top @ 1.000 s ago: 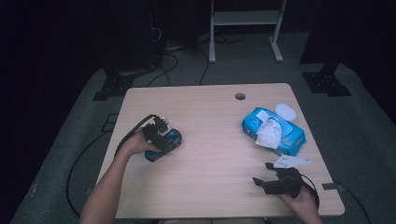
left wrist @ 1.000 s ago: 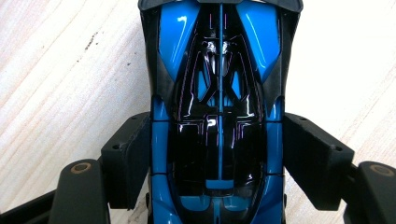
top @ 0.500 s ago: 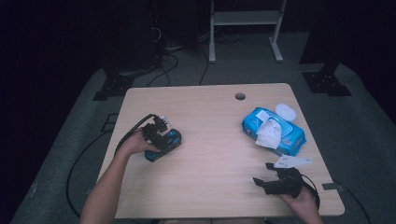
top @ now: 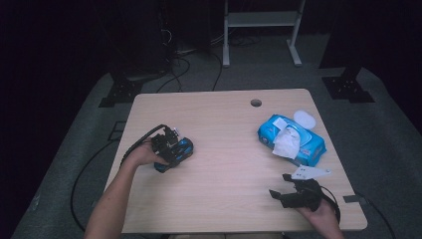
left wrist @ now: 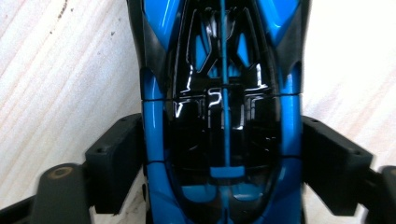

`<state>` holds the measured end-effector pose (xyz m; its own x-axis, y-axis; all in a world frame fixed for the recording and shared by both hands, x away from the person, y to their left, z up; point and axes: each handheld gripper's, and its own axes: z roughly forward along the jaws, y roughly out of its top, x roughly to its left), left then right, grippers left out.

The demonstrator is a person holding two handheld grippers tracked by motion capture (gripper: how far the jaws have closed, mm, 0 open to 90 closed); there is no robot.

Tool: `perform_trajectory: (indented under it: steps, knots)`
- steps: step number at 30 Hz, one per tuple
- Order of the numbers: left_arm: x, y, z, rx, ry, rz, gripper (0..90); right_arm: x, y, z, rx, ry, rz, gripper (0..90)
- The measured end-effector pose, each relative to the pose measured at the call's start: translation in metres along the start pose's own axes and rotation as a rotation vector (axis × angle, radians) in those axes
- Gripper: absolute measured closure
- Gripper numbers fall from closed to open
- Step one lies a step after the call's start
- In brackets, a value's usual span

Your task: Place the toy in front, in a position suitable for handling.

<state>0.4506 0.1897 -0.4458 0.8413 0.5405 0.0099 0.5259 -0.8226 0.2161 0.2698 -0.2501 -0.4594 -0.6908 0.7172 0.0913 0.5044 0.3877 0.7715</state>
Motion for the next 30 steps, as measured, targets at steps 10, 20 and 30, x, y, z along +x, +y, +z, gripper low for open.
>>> perform_trajectory:
  steps: [10, 20, 30]
  knots:
    - [-0.004, 0.007, -0.002, 0.041, 0.023, 0.027, 25.7, 0.0, 0.0, 0.0, -0.002, 0.0, -0.002, 20.2]
    - [-0.007, 0.005, -0.004, 0.011, 0.044, 0.045, 25.9, 0.0, 0.0, 0.0, -0.002, 0.001, 0.001, 20.2]
    - [-0.013, 0.009, -0.022, -0.057, 0.054, 0.063, 25.9, 0.0, 0.0, 0.002, 0.001, 0.001, 0.002, 20.2]
